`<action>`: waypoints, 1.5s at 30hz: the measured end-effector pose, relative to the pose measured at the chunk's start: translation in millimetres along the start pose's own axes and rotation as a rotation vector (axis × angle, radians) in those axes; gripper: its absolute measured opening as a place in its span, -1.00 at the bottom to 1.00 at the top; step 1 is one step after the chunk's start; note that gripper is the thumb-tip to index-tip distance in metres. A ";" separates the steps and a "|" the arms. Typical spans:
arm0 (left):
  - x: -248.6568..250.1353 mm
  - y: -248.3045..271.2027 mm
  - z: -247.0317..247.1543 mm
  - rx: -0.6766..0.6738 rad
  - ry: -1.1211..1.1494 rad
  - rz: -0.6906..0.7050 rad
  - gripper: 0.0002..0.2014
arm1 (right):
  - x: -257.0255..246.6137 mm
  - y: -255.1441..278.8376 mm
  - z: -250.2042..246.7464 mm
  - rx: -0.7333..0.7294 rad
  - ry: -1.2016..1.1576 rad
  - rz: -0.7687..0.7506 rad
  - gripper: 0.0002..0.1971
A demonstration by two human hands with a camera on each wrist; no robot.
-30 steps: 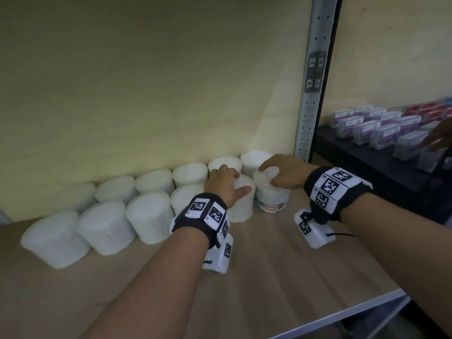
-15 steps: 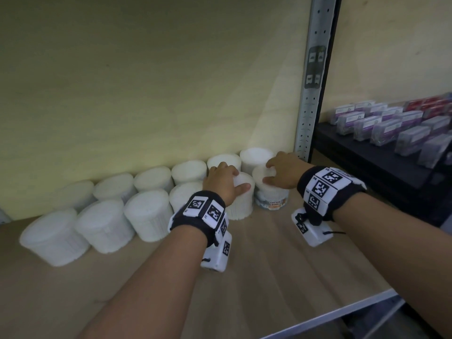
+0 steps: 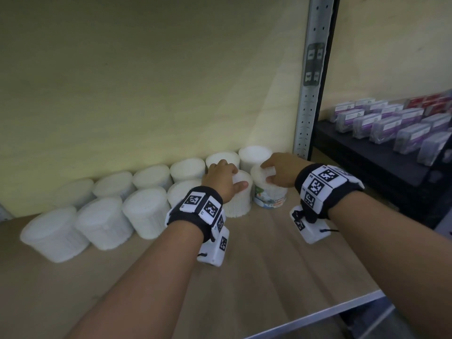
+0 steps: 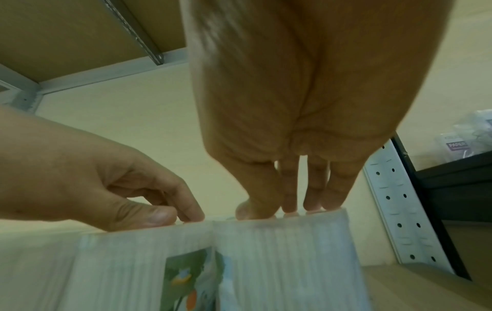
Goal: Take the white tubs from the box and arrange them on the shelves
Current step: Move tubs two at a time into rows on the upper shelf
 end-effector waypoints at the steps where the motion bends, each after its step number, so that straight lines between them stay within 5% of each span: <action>1: 1.2 0.5 0.1 -0.010 -0.005 0.006 -0.48 | -0.2 0.0 0.1 0.004 0.002 -0.001 -0.47; 17: 17.5 0.7 -6.3 -0.263 -0.112 0.185 -0.47 | -2.9 -1.2 -3.5 0.008 0.030 -0.018 -0.48; 25: 4.7 -9.9 -26.2 0.054 -0.068 0.016 -0.53 | -4.6 -0.9 -2.7 -0.004 0.045 -0.031 -0.46; 29: -0.5 -8.6 -8.4 0.015 -0.183 -0.042 -0.42 | -4.5 0.4 -3.4 -0.002 0.047 -0.047 -0.46; 45: 12.6 -1.4 -3.0 -0.157 -0.086 0.095 -0.53 | -3.3 1.4 -4.2 0.006 0.038 -0.040 -0.46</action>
Point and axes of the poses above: each hand's wrist, its own y-axis away from the middle knuckle, its own z-axis out of the palm, x = y × z, the point moved 10 cm from there along -y, towards the middle knuckle, and after that the axes turned 4 degrees about x, right-handed, at the moved point
